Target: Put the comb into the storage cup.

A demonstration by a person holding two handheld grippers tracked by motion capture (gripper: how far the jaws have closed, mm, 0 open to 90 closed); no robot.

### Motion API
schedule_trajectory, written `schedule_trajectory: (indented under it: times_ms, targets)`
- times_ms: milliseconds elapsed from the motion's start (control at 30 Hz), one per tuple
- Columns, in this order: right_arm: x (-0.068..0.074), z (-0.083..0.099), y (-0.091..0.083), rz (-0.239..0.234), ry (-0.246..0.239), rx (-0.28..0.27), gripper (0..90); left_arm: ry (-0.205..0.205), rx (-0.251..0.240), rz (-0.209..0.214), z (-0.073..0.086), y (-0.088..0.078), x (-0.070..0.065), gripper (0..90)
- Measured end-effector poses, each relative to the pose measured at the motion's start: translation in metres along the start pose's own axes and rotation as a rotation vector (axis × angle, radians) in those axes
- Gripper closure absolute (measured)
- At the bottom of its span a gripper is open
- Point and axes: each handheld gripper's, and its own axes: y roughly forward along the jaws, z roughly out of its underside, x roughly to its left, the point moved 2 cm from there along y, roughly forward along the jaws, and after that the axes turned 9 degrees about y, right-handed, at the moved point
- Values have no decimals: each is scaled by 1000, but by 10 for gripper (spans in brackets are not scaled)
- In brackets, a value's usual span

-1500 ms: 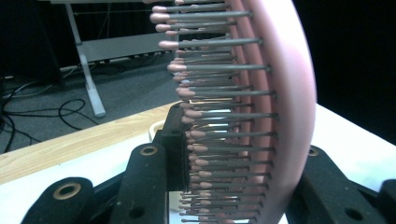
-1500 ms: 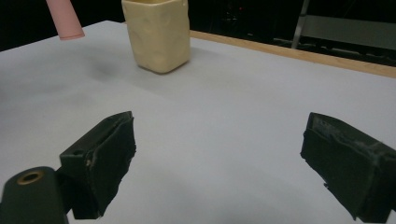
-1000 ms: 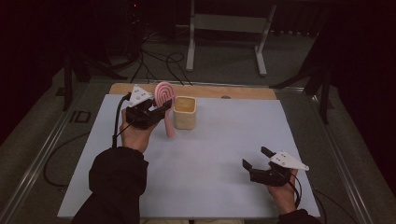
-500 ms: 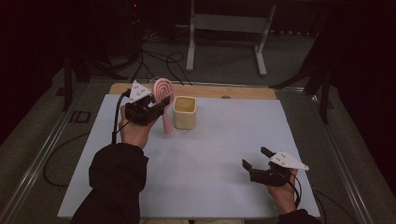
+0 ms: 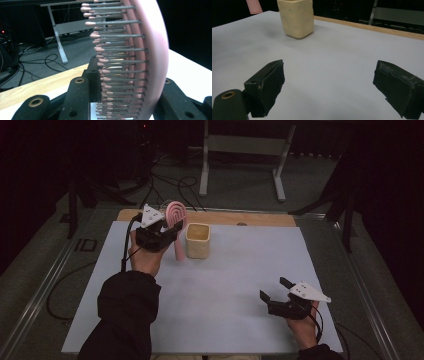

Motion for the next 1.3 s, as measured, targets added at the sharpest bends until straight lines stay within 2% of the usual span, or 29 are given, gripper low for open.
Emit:
schedule_trajectory:
  times_ms: [500,1300]
  targets:
    - [0,0,0,0,5,0,97,40,9,-27,-11,4,-1,643]
    - [-1,0,0,0,8,-1,97,29,19,-72,-19,11,8,643]
